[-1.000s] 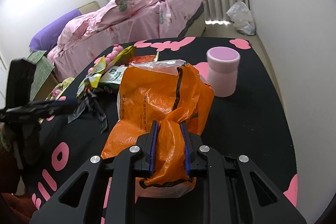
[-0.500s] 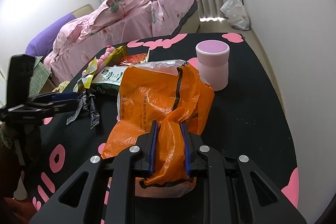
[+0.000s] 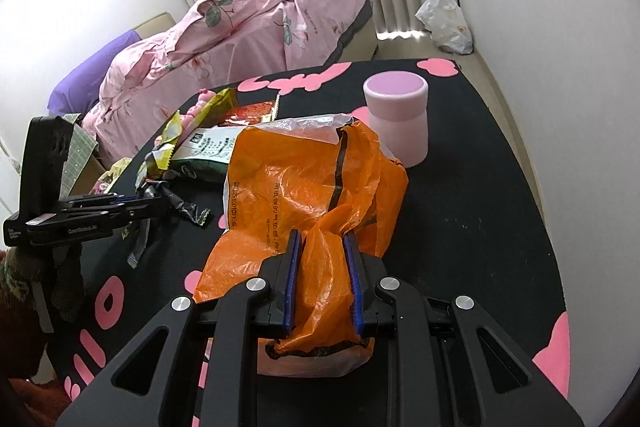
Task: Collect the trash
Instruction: 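Lift and carry the orange bag and black wrapper toward the yellow trash bag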
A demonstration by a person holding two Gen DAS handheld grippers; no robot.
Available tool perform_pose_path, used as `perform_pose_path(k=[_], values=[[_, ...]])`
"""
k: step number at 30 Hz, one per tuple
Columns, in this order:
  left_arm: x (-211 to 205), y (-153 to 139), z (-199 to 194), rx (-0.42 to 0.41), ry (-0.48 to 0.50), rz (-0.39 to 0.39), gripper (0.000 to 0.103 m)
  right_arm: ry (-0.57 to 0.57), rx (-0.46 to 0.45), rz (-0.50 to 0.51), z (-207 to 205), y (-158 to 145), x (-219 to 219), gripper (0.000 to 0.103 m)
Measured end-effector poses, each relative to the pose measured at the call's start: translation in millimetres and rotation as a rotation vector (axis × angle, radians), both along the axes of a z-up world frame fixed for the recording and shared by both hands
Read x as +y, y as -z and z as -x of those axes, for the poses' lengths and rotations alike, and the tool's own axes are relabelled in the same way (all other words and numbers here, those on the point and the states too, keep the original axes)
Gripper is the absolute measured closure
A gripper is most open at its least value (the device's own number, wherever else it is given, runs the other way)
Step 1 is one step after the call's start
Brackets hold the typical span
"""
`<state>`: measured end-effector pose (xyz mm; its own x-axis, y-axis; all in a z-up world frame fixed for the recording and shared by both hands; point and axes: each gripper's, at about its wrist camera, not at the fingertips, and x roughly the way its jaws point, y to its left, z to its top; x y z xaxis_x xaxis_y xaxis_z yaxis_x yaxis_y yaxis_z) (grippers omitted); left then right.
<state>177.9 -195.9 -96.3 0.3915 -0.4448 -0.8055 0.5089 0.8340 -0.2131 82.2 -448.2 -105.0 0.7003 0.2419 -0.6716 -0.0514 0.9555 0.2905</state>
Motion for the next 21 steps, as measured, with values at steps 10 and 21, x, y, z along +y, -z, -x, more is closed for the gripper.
perform_pose_path(k=[10, 21], values=[[59, -53, 40, -0.115, -0.146, 0.169, 0.082, -0.066, -0.076, 0.032, 3, -34, 20, 0.082], [148, -112, 60, -0.284, -0.355, 0.216, 0.082, -0.247, -0.289, 0.139, -14, -123, 101, 0.082]])
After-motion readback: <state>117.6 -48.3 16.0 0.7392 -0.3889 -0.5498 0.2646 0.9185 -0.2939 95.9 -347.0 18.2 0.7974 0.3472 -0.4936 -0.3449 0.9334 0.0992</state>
